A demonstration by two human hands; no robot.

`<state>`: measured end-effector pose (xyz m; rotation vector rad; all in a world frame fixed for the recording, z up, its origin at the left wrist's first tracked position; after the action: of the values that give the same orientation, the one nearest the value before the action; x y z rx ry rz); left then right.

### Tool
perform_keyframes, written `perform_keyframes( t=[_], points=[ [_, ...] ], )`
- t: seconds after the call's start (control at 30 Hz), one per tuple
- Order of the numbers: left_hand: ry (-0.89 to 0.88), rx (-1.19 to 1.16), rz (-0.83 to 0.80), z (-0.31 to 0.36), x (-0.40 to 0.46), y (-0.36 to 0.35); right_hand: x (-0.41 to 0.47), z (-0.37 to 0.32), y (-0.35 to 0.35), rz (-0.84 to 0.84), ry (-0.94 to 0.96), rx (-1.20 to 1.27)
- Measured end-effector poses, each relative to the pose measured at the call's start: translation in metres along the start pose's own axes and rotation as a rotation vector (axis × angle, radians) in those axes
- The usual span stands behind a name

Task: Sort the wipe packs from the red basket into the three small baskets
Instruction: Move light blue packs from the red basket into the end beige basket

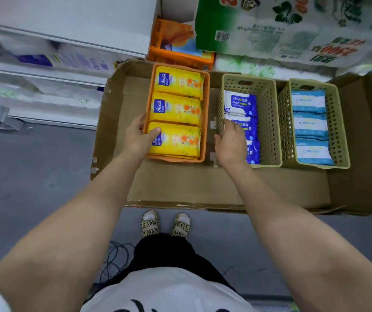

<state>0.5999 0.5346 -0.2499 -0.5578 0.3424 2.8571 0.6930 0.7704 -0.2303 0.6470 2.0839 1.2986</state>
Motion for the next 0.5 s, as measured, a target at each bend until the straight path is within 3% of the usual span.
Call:
perform_keyframes(
  t=[0.5],
  points=[
    [-0.005,0.057,0.02,0.0028,-0.0055,-0.0025,-0.0029,0.0064,0.0025,-0.021,-0.058,0.028]
  ],
)
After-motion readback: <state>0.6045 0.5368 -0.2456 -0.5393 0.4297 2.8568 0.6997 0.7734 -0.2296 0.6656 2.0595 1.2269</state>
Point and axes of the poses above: each hand's wrist, its own x-axis towards the middle knuckle, its own y-axis out of the back of the hand, z = x × y, the point moved 4 cm from there along x, towards the middle knuckle, and after that the axes turned 8 degrees about -y, right-handed, at the moved point
